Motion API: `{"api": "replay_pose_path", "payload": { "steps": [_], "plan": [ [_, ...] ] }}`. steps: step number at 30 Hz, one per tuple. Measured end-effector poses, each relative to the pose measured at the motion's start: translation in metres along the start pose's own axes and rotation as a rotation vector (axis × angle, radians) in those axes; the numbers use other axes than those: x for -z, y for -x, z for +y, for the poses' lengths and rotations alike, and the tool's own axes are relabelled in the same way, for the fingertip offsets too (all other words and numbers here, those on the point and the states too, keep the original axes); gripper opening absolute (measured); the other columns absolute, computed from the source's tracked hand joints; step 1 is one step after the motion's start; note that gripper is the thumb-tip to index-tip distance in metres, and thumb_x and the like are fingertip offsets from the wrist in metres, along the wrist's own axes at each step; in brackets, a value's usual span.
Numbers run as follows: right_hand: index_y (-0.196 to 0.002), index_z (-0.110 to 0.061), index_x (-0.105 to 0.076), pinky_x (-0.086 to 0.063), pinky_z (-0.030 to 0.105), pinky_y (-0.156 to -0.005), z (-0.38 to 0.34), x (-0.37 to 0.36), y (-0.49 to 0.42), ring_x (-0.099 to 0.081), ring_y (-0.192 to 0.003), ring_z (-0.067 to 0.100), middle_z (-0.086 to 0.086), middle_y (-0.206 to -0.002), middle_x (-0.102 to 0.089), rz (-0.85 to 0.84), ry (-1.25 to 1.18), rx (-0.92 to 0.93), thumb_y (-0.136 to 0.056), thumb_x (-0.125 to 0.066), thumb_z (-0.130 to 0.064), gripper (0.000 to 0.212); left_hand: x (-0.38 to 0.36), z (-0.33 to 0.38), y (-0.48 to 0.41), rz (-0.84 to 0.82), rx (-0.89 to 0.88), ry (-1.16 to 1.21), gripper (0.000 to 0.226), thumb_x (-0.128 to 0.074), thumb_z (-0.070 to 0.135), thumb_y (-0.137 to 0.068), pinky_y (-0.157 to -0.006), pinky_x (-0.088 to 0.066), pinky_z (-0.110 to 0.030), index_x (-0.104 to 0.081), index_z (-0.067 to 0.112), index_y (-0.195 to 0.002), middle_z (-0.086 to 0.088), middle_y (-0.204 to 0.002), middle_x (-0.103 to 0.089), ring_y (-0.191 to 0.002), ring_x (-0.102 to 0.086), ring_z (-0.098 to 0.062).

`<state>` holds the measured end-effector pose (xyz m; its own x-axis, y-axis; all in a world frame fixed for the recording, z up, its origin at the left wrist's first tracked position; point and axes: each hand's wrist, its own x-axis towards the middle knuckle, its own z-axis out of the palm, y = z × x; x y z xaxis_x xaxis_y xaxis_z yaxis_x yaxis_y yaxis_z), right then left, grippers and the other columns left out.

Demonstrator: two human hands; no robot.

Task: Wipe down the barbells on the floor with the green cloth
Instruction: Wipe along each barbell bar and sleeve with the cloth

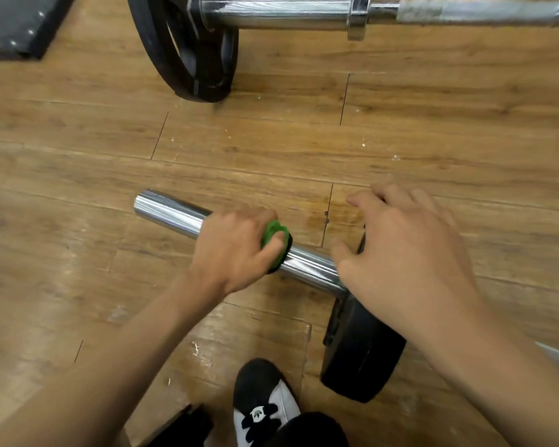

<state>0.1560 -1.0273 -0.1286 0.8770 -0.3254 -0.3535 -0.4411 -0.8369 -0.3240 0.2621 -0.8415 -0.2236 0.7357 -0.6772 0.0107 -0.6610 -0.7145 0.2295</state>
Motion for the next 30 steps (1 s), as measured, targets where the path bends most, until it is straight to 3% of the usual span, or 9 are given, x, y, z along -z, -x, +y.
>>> {"api": "replay_pose_path", "payload": {
  "steps": [4,8,11,16,19,22,25,27,30],
  "plan": [
    [-0.142,-0.028,-0.055,-0.021,0.039,-0.117,-0.004,-0.003,-0.003,-0.037,-0.14,0.026,0.002,-0.153,-0.047,0.036,0.009,-0.013,-0.09,-0.059,-0.05,0.057,-0.033,0.062,0.018,0.091,-0.217,0.121,0.035,-0.043,0.041,-0.097,-0.066,-0.038,-0.038,-0.063,0.013,-0.092,-0.005,-0.083,-0.062,-0.073,-0.052,-0.022],
    [-0.143,-0.024,-0.058,-0.005,0.042,-0.127,0.002,-0.003,-0.008,-0.032,-0.15,0.028,0.012,-0.161,-0.04,0.115,0.064,0.002,-0.093,-0.052,-0.052,0.059,-0.047,0.03,0.005,0.305,-0.428,-0.017,0.044,-0.049,0.045,-0.099,-0.062,-0.038,-0.036,-0.07,0.007,-0.097,-0.009,-0.087,-0.067,-0.072,-0.054,-0.024],
    [-0.125,-0.015,-0.07,-0.019,0.054,-0.125,-0.001,-0.008,0.001,-0.048,-0.138,0.038,0.022,-0.143,-0.057,0.229,0.081,-0.003,-0.084,-0.049,-0.052,0.059,-0.038,-0.022,-0.002,0.356,-0.286,-0.084,0.05,-0.043,0.048,-0.101,-0.061,-0.045,-0.042,-0.07,0.007,-0.09,-0.009,-0.085,-0.067,-0.07,-0.058,-0.03],
    [-0.108,-0.015,-0.078,-0.021,0.061,-0.122,-0.011,-0.019,0.008,-0.052,-0.136,0.036,0.019,-0.13,-0.067,0.172,0.186,0.074,-0.08,-0.057,-0.051,0.049,-0.019,-0.06,-0.014,0.358,-0.036,-0.085,0.044,-0.04,0.041,-0.099,-0.091,-0.05,-0.049,-0.066,0.006,-0.089,-0.012,-0.086,-0.065,-0.08,-0.059,-0.036],
    [-0.111,-0.016,-0.076,-0.021,0.06,-0.123,-0.01,-0.011,-0.004,-0.053,-0.134,0.035,0.017,-0.126,-0.069,0.153,0.237,0.039,-0.082,-0.068,-0.048,0.044,-0.035,-0.022,-0.013,0.376,-0.013,-0.059,0.044,-0.037,0.038,-0.103,-0.087,-0.047,-0.048,-0.066,0.007,-0.093,-0.013,-0.096,-0.066,-0.09,-0.06,-0.037],
    [-0.116,-0.02,-0.074,-0.027,0.057,-0.12,-0.015,-0.006,-0.015,-0.053,-0.129,0.035,0.013,-0.125,-0.068,0.121,0.279,0.005,-0.084,-0.065,-0.052,0.047,-0.052,-0.004,-0.01,0.415,-0.231,-0.086,0.052,-0.03,0.039,-0.107,-0.112,-0.041,-0.05,-0.07,0.006,-0.104,-0.014,-0.108,-0.07,-0.11,-0.066,-0.035],
    [-0.132,-0.027,-0.063,-0.017,0.051,-0.123,-0.02,0.003,-0.023,-0.046,-0.134,0.03,0.006,-0.135,-0.061,0.022,0.343,-0.013,-0.092,-0.051,-0.06,0.053,-0.045,-0.04,-0.02,0.448,-0.339,-0.193,0.059,-0.028,0.047,-0.105,-0.116,-0.038,-0.05,-0.071,0.007,-0.102,-0.012,-0.106,-0.071,-0.109,-0.068,-0.033],
    [-0.138,-0.029,-0.056,-0.01,0.048,-0.125,-0.023,0.006,-0.024,-0.046,-0.135,0.028,0.004,-0.139,-0.059,-0.014,0.377,0.005,-0.095,-0.043,-0.062,0.057,-0.034,-0.077,-0.024,0.475,-0.221,-0.196,0.058,-0.027,0.047,-0.105,-0.116,-0.038,-0.053,-0.069,0.007,-0.099,-0.012,-0.103,-0.07,-0.104,-0.067,-0.033],
    [-0.134,-0.027,-0.062,-0.015,0.05,-0.126,-0.04,0.006,-0.019,-0.05,-0.133,0.031,0.008,-0.137,-0.062,-0.012,0.355,0.001,-0.093,-0.039,-0.063,0.06,-0.013,-0.128,-0.029,0.466,-0.031,-0.141,0.05,-0.029,0.041,-0.104,-0.117,-0.034,-0.056,-0.065,0.007,-0.095,-0.012,-0.098,-0.068,-0.1,-0.063,-0.034]
  ]
}}
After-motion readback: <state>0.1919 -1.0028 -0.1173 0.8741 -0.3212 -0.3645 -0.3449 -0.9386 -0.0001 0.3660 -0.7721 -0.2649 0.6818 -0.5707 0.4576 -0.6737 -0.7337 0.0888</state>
